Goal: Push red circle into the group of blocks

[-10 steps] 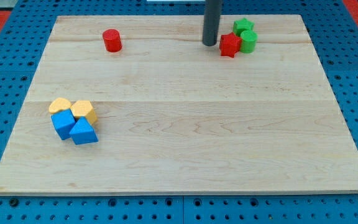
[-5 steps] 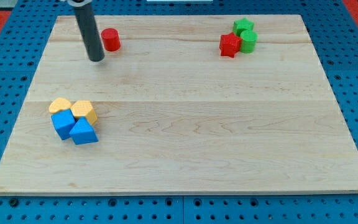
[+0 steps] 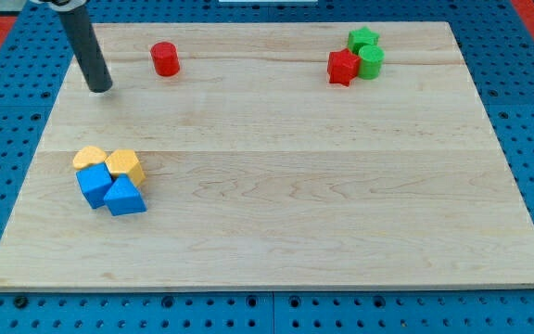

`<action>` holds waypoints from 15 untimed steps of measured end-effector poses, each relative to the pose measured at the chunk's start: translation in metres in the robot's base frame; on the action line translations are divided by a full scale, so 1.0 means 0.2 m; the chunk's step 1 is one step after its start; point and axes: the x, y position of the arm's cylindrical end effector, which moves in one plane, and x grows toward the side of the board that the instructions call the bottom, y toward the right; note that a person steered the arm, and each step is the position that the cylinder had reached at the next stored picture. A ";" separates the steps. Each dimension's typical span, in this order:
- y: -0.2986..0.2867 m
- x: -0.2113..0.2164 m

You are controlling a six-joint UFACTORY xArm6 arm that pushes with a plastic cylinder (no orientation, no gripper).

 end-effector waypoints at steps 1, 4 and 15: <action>-0.13 0.00; -0.17 -0.09; 0.91 -0.27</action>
